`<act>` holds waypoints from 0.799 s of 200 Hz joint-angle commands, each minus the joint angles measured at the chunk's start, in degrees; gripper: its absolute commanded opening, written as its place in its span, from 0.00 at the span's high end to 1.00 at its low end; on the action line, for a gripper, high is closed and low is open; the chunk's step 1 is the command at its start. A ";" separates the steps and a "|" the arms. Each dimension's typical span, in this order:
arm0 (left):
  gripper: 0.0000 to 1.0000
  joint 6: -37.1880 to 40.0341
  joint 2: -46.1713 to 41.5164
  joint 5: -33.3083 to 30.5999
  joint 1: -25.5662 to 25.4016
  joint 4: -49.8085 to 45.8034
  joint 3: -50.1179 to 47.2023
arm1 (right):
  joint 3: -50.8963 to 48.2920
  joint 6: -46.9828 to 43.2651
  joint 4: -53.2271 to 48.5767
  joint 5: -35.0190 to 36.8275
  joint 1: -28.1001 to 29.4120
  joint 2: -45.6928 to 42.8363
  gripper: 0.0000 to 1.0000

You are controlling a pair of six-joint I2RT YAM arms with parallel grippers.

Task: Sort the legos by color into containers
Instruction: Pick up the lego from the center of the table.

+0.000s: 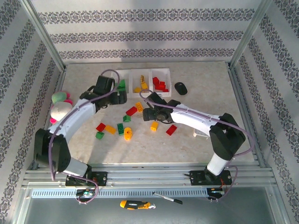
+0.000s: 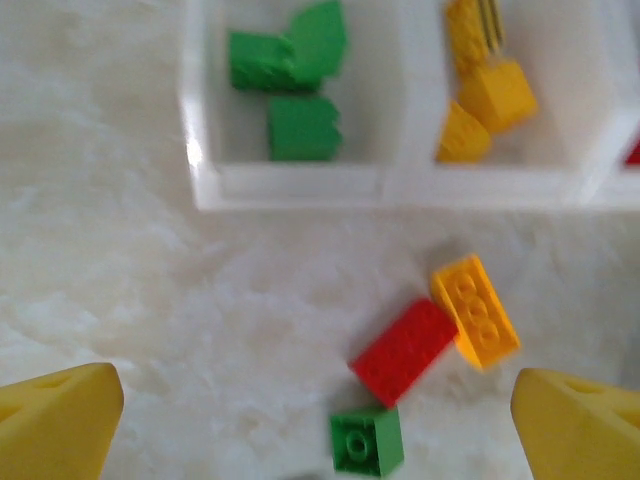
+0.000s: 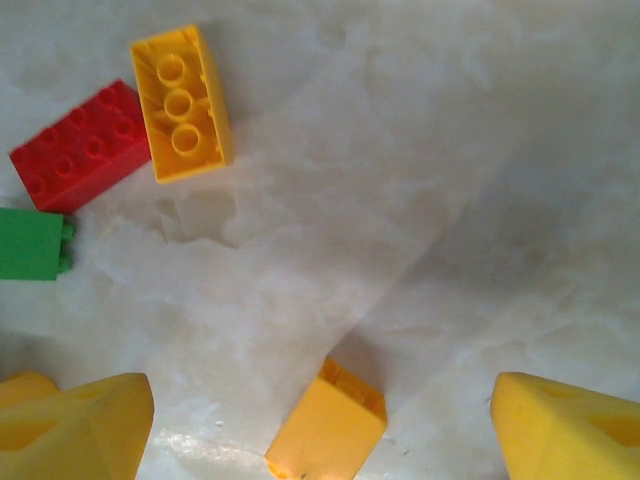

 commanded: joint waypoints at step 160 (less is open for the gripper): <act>0.01 36.17 -24.45 31.18 -2.32 19.39 -23.17 | -0.21 14.40 -2.95 -4.70 0.82 8.87 0.62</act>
